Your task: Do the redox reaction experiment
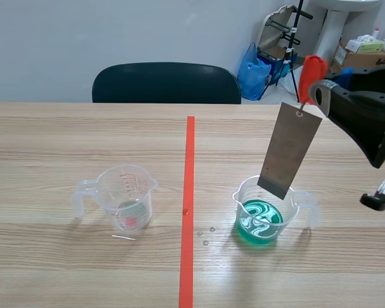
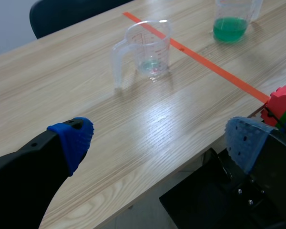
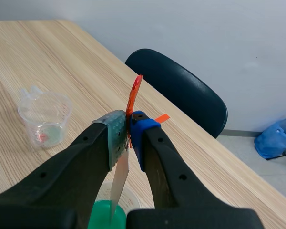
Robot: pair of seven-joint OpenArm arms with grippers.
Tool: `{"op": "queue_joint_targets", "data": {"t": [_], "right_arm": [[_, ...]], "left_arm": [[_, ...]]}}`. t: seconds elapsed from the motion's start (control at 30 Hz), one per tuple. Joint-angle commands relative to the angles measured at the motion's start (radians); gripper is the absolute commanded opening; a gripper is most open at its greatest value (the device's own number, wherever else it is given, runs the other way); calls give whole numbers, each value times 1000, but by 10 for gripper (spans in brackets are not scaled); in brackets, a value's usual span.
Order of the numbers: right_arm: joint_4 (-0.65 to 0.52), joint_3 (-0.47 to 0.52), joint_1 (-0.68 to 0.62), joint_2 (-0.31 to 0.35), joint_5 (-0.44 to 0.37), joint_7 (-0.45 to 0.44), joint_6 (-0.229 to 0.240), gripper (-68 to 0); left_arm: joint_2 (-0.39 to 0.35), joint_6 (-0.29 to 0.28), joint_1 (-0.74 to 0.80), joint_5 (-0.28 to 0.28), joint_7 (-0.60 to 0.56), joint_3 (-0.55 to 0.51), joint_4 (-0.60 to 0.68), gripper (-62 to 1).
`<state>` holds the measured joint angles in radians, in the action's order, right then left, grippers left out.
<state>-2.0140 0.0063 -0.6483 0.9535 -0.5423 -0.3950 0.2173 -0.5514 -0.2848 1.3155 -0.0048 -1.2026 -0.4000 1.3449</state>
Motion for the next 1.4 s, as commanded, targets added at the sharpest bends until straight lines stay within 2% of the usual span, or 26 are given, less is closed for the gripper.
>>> {"op": "queue_joint_targets", "data": {"t": [0.0,1.0,1.07,1.2,1.37], "right_arm": [[-16,6,14,2,-11,-11,-6,-657],[-16,6,14,2,-11,-11,-6,-657],[-16,6,14,2,-11,-11,2,-657],[-16,6,14,2,-11,-11,46,-657],[-16,6,14,2,-11,-11,53,-657]], "left_arm": [[3,-2,1,-11,-20,-5,9,10],[3,-2,1,-11,24,-4,9,11],[3,-2,1,-11,24,-4,9,11],[3,-2,1,-11,19,-4,9,11],[3,-2,1,-11,17,-4,9,11]]}}
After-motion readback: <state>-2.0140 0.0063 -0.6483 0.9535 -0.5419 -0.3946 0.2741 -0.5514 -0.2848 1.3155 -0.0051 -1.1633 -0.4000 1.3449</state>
